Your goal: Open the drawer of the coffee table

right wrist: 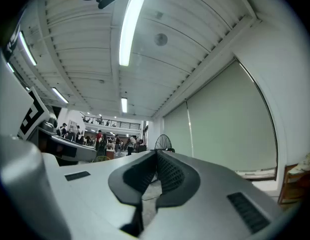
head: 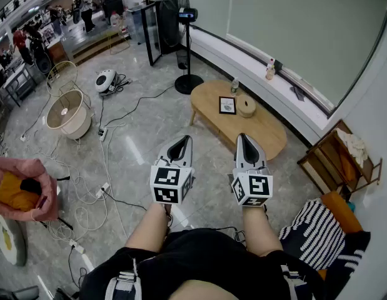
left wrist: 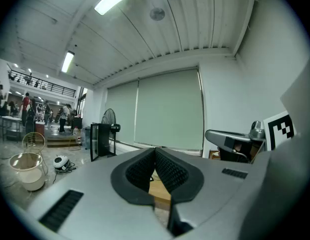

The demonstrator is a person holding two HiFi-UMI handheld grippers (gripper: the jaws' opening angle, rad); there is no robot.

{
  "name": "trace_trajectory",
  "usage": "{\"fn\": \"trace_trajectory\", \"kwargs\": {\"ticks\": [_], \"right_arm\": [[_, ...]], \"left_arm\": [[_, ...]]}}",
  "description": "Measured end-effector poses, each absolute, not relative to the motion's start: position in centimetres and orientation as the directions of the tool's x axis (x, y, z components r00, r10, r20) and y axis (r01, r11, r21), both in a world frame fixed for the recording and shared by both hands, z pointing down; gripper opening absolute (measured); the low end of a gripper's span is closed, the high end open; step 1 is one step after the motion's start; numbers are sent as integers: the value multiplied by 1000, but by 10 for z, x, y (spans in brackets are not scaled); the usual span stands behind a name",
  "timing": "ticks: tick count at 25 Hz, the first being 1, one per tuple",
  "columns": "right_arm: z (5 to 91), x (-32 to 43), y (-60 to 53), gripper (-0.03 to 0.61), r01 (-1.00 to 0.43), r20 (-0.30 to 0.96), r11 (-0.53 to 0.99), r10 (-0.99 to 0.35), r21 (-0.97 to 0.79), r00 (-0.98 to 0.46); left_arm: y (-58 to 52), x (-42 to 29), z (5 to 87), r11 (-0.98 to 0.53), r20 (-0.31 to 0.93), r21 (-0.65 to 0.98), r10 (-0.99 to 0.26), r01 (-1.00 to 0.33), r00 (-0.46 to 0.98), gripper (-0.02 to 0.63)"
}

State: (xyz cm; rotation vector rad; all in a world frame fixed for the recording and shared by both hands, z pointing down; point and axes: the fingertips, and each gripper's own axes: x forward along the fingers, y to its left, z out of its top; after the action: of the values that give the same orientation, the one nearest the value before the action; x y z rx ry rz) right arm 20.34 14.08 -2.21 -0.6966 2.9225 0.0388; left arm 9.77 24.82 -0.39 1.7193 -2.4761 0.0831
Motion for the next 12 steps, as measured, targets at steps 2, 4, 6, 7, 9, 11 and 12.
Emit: {"fn": "trace_trajectory", "kwargs": {"ticks": [2, 4, 6, 7, 9, 11, 12], "right_arm": [[-27, 219, 139, 14, -462, -146, 887, -457, 0, -877], [-29, 233, 136, 14, -468, -148, 884, -462, 6, -874], [-28, 243, 133, 12, -473, -142, 881, -467, 8, -873], [-26, 248, 132, 14, -476, -138, 880, -470, 8, -872], [-24, 255, 130, 12, -482, -132, 876, -477, 6, -869], [-25, 260, 130, 14, -485, -135, 874, -481, 0, -866], [-25, 261, 132, 14, -484, -139, 875, -480, -3, -866]], "left_arm": [[244, 111, -7, 343, 134, 25, -932, -939, -336, 20], [241, 123, -10, 338, 130, 24, -934, -941, -333, 20], [239, 132, -12, 336, 126, 24, -935, -942, -330, 20], [237, 136, -13, 333, 126, 23, -936, -943, -327, 20], [234, 143, -13, 325, 128, 19, -939, -945, -320, 20], [233, 148, -12, 319, 129, 18, -941, -948, -314, 20], [234, 150, -12, 317, 129, 19, -941, -948, -312, 20]]}}
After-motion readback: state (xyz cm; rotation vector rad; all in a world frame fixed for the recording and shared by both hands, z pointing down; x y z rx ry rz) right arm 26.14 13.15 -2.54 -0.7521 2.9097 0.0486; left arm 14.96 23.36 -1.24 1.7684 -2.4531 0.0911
